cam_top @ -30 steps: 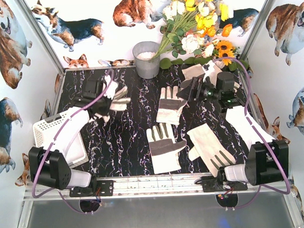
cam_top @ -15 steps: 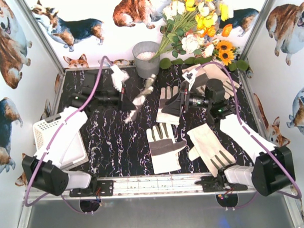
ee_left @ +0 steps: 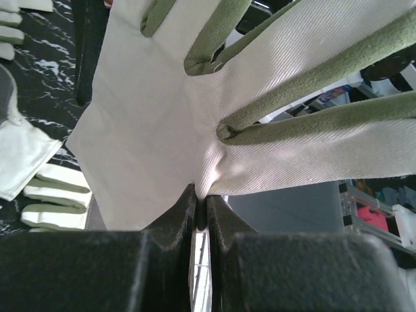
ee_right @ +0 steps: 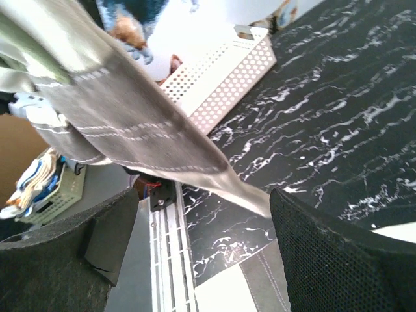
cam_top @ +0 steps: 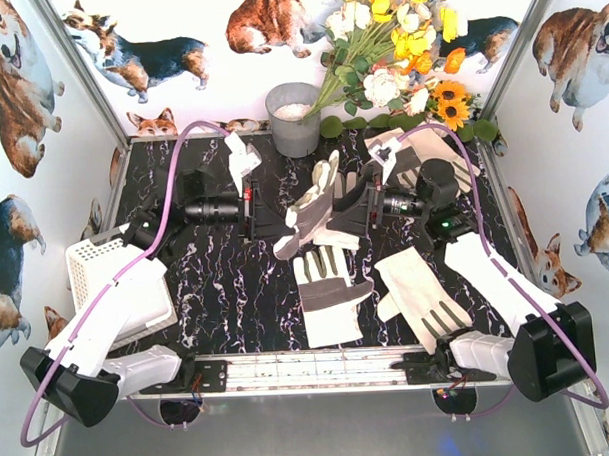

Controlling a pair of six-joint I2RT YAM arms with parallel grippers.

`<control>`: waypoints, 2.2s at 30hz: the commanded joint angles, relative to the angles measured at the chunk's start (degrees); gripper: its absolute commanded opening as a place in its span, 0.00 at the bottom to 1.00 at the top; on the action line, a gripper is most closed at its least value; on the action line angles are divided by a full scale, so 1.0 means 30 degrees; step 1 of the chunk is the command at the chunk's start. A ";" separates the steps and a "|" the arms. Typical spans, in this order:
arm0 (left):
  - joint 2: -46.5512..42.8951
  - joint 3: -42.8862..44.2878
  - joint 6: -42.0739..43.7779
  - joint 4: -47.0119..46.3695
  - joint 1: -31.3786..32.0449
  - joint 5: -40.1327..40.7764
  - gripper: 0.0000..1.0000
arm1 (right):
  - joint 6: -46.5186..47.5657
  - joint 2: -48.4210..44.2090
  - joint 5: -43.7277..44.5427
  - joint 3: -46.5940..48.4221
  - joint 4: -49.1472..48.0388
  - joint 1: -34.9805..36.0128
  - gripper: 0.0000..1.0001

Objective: Put the gloves into the storage basket
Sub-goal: Pair the glove with the glove.

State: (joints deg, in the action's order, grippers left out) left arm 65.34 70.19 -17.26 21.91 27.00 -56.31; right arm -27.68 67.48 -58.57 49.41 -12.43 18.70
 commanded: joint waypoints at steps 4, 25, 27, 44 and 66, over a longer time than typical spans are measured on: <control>0.0007 -0.0809 -0.1203 -0.1819 0.1095 -0.1262 0.00 | -0.0688 -0.0900 -0.1831 0.0564 -0.2361 0.0074 0.84; -0.0627 -0.3907 -0.2431 -0.4533 0.0612 0.2938 0.23 | -0.2930 -0.1020 0.0704 0.0680 0.1216 0.1091 0.00; -0.0892 -0.5666 -0.4593 -0.7944 0.0608 0.2922 0.45 | -0.3158 -0.1005 0.2485 0.0347 0.2161 0.1517 0.00; -0.1404 -1.0325 -0.6148 -1.1842 0.0286 0.4026 0.77 | -0.7013 0.2270 0.5890 -0.1735 0.0929 0.2520 0.00; -0.3819 -1.1796 -1.1580 -0.5549 0.0134 1.5153 0.00 | 0.1453 0.2957 1.4226 0.2316 0.7631 0.7385 0.87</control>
State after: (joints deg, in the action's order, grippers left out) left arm 55.99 35.99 -41.34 2.52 27.77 -20.75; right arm -30.09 78.39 -24.84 52.58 8.91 38.48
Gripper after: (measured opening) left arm 0.004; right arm 0.801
